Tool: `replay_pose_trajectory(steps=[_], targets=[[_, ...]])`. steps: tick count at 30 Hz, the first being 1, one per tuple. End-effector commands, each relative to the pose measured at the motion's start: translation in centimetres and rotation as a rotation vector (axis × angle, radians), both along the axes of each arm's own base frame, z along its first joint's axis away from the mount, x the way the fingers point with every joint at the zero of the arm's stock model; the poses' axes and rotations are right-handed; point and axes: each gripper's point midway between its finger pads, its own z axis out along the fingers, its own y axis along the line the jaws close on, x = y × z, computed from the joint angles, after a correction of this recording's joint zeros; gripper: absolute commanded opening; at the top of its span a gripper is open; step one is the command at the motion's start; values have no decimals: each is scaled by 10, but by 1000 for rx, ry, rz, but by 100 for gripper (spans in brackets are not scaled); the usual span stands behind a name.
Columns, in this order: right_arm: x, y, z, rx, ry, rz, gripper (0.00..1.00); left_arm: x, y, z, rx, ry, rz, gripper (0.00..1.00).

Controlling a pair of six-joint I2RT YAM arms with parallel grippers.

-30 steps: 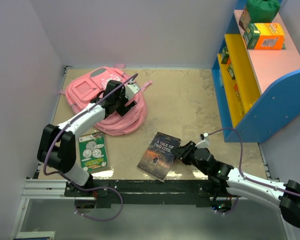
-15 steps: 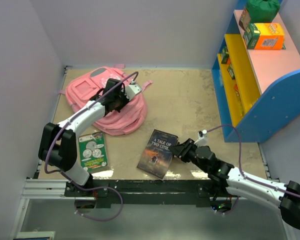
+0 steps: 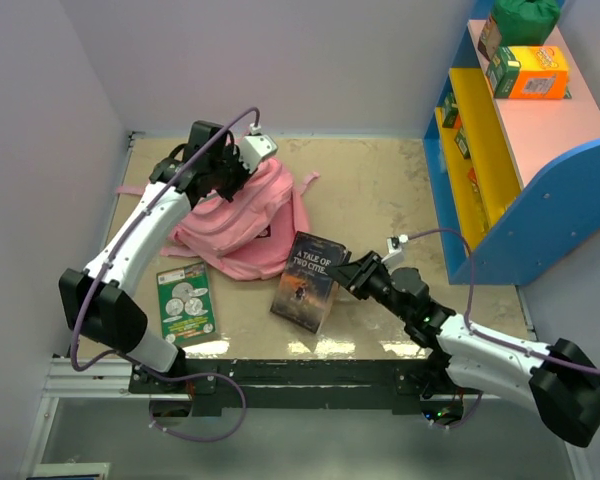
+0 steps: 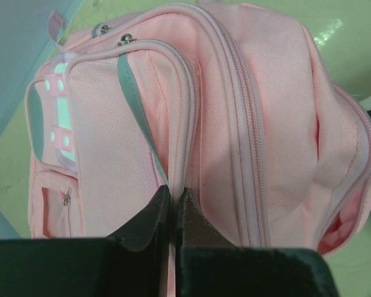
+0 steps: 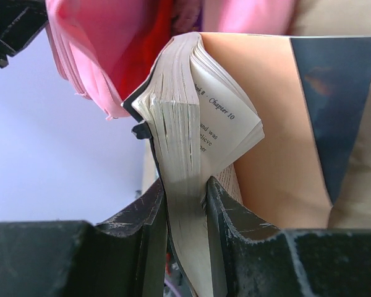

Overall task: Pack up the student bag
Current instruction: Pick up the book from the center of the board, then place the book in the student bag.

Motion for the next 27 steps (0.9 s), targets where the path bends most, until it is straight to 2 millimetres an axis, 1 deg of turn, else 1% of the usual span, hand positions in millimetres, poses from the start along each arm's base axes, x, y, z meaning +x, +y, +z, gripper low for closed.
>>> replay_pose_trajectory(steps=[1,3,4,5,6,8,9,11,12,13,14,15,16,17,18,19,20,21,22,23,24,25,27], targets=[[-3,28,129,341,-256,121,0,-20,-23,90,-159,-165,-115,0],[-2,32,132,357,-246,132,0,-25,-23,93,-168,-167,-132,0],[-1,32,137,373,-260,135,0,-29,-25,91,-167,-157,-147,0],[-1,34,136,370,-258,143,0,-32,-26,89,-173,-149,-161,0],[4,37,139,360,-259,141,0,-35,-27,90,-178,-147,-173,0],[9,40,134,351,-243,139,0,-43,-30,86,-184,-125,-207,0],[17,40,130,359,-220,123,0,-47,-31,87,-189,-124,-219,0],[24,42,124,380,-205,123,0,-50,-32,83,-195,-113,-227,0],[32,44,124,393,-190,117,0,-52,-32,82,-199,-109,-227,0],[41,50,110,381,-158,111,0,-53,-32,81,-201,-103,-230,0],[46,53,104,381,-141,105,0,-55,-33,79,-206,-93,-237,0],[53,55,105,404,-125,90,0,-58,-34,79,-210,-89,-244,0],[62,59,93,397,-104,73,0,-60,-35,79,-212,-87,-248,0],[68,61,90,397,-97,64,0,-62,-35,80,-214,-86,-259,0],[78,64,94,400,-95,44,0,-65,-35,80,-213,-82,-264,0],[85,67,91,392,-91,28,0,-66,-35,80,-208,-83,-273,0],[93,70,84,373,-78,8,0,-69,-35,79,-209,-77,-283,0],[101,76,84,354,-59,-4,0,-71,-35,79,-210,-74,-287,0],[110,74,83,343,-59,-57,0,-72,-34,78,-210,-73,-288,0],[112,77,85,337,-63,-82,0,-74,-36,76,-213,-64,-294,0],[119,76,83,316,-53,-127,0,-74,-35,75,-213,-62,-294,0],[126,74,86,314,-60,-171,0,-75,-36,72,-216,-51,-292,0],[130,83,89,324,-67,-183,0,-76,-37,68,-220,-40,-294,0]])
